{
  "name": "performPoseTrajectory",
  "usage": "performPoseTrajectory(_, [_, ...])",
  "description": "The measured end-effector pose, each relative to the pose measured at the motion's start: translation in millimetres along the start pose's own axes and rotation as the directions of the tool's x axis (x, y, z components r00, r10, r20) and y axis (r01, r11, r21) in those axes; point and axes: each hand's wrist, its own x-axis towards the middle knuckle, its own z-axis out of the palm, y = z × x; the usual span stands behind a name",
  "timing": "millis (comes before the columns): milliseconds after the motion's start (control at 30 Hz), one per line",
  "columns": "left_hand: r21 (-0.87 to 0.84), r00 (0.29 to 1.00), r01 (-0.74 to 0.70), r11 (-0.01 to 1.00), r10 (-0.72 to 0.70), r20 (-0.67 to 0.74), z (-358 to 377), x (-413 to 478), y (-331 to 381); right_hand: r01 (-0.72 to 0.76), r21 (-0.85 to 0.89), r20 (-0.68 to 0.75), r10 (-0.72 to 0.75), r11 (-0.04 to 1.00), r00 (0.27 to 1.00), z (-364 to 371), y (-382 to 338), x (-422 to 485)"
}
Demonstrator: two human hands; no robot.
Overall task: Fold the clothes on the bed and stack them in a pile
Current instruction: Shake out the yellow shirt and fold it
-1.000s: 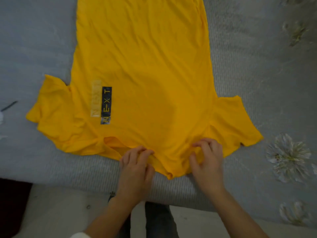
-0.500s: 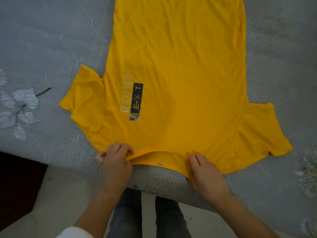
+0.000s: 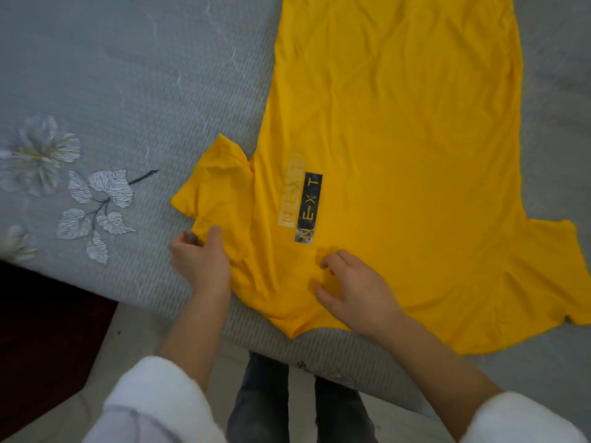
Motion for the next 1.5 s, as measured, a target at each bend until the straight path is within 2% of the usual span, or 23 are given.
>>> performPoseTrajectory(67, [-0.08, 0.998, 0.055, 0.995, -0.053, 0.029, 7, 25, 15, 0.07, 0.01, 0.082, -0.07, 0.998, 0.994, 16, -19, 15])
performPoseTrajectory(133, [-0.001, 0.995, 0.043, 0.999, -0.043, 0.091, 12, 45, 26, 0.082, -0.082, 0.147, -0.07, 0.993, 0.987, 27, -30, 26])
performPoseTrajectory(200, [0.02, 0.993, -0.012, 1.0, 0.01, 0.122, 11, 57, 32, 0.056, -0.181, 0.146, -0.029, 0.982, 0.989, 33, -34, 34])
performPoseTrajectory(267, [-0.07, 0.995, -0.09, 0.993, 0.094, 0.046, 2, 65, 32, 0.029, -0.184, 0.156, 0.0, 0.982, 0.988, 34, -38, 41])
performPoseTrajectory(333, [-0.173, 0.992, -0.116, 0.978, 0.106, -0.067, -13, 72, 30, 0.02, -0.164, 0.191, 0.012, 0.986, 0.982, 29, -42, 48])
performPoseTrajectory(433, [-0.359, 0.99, -0.009, 0.933, -0.043, -0.136, -33, 88, 19, 0.026, -0.194, 0.242, 0.022, 0.981, 0.97, 20, -45, 59])
performPoseTrajectory(633, [-0.473, 0.972, 0.128, 0.872, -0.206, -0.116, -48, 107, 15, 0.078, -0.206, 0.338, -0.004, 0.975, 0.941, 21, -58, 72])
performPoseTrajectory(733, [-0.397, 0.973, 0.166, 0.903, -0.216, -0.086, -46, 107, 17, 0.057, -0.162, 0.306, -0.004, 0.985, 0.952, 26, -62, 73])
performPoseTrajectory(800, [-0.409, 0.969, 0.168, 0.897, -0.227, -0.099, -45, 104, 20, 0.053, -0.131, 0.194, -0.027, 0.99, 0.981, 27, -61, 70])
performPoseTrajectory(867, [-0.416, 0.969, 0.153, 0.896, -0.219, -0.116, -45, 100, 21, 0.078, -0.17, 0.105, -0.061, 0.982, 0.993, 29, -58, 64])
performPoseTrajectory(967, [-0.318, 0.978, 0.156, 0.935, -0.192, -0.084, -43, 88, 13, 0.118, -0.236, 0.168, -0.079, 0.964, 0.983, 35, -52, 56])
performPoseTrajectory(1033, [-0.283, 0.975, 0.212, 0.935, -0.222, -0.005, -42, 83, 8, 0.118, -0.233, 0.161, -0.081, 0.965, 0.984, 36, -49, 51])
performPoseTrajectory(1167, [-0.291, 0.916, 0.402, 0.868, -0.379, 0.133, -41, 81, 14, 0.04, -0.246, 0.093, -0.018, 0.968, 0.996, 37, -42, 34])
performPoseTrajectory(1200, [-0.282, 0.935, 0.355, 0.891, -0.34, 0.102, -40, 79, 19, 0.019, -0.248, 0.089, 0.004, 0.969, 0.996, 39, -40, 31])
performPoseTrajectory(1233, [-0.241, 0.973, 0.23, 0.943, -0.226, 0.044, -40, 73, 24, 0.006, -0.244, 0.088, 0.016, 0.97, 0.996, 40, -38, 28])
performPoseTrajectory(1267, [-0.18, 0.999, 0.047, 0.983, -0.048, -0.001, -39, 65, 30, 0.003, -0.237, 0.088, 0.018, 0.971, 0.996, 41, -37, 26])
performPoseTrajectory(1300, [-0.128, 0.987, -0.158, 0.979, 0.158, -0.009, -38, 56, 34, 0.005, -0.234, 0.091, 0.017, 0.972, 0.996, 41, -36, 26])
performPoseTrajectory(1333, [-0.078, 0.932, -0.358, 0.931, 0.362, 0.039, -36, 45, 37, 0.006, -0.232, 0.098, 0.017, 0.973, 0.995, 41, -36, 25])
performPoseTrajectory(1367, [-0.03, 0.832, -0.539, 0.842, 0.537, 0.14, -35, 36, 39, 0.009, -0.226, 0.1, 0.014, 0.974, 0.995, 41, -34, 25])
performPoseTrajectory(1400, [0.006, 0.69, -0.697, 0.717, 0.668, 0.28, -33, 30, 38, 0.017, -0.216, 0.099, 0.004, 0.976, 0.995, 40, -34, 26])
performPoseTrajectory(1433, [0.034, 0.532, -0.815, 0.579, 0.724, 0.439, -30, 27, 33, 0.029, -0.205, 0.1, -0.008, 0.978, 0.995, 39, -33, 25])
performPoseTrajectory(1467, [0.06, 0.397, -0.888, 0.455, 0.697, 0.596, -26, 26, 27, 0.039, -0.205, 0.099, -0.019, 0.978, 0.995, 38, -33, 23])
performPoseTrajectory(1500, [0.095, 0.321, -0.924, 0.37, 0.615, 0.72, -23, 27, 20, 0.041, -0.215, 0.086, -0.023, 0.976, 0.996, 38, -31, 21])
